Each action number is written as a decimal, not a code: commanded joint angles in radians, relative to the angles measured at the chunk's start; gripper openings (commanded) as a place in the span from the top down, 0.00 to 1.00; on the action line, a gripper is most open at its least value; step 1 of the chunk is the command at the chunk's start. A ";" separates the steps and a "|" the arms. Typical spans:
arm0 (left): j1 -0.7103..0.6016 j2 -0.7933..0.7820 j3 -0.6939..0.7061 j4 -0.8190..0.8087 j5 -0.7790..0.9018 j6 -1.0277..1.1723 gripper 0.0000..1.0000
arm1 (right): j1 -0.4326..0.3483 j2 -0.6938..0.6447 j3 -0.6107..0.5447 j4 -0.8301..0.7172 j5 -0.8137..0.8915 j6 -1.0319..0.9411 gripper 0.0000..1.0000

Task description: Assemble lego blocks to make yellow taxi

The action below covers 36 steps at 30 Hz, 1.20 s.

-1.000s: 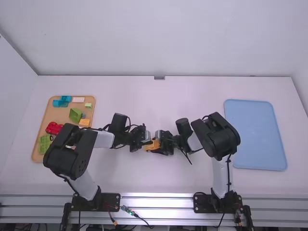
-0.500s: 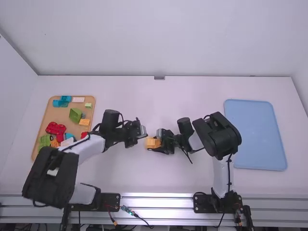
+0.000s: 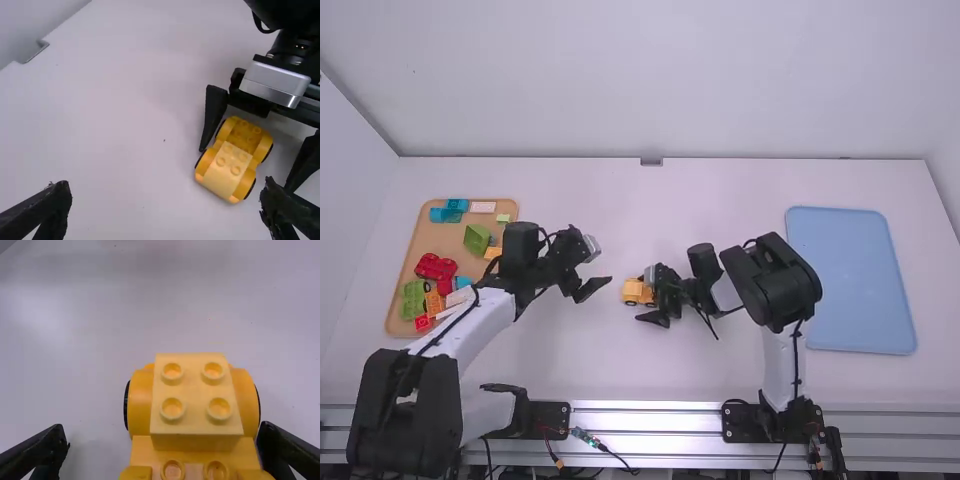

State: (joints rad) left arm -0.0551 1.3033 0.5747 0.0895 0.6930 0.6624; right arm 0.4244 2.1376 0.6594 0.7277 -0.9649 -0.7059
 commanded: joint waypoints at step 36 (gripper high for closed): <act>0.256 0.220 0.609 -0.544 -0.491 -0.583 0.01 | 0.001 -0.790 -0.004 -0.763 0.779 0.081 0.00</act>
State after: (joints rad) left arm 0.1764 1.4712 1.1191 -0.4351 0.2485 0.1276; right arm 0.4259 1.3766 0.6609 -0.0299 -0.1940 -0.6342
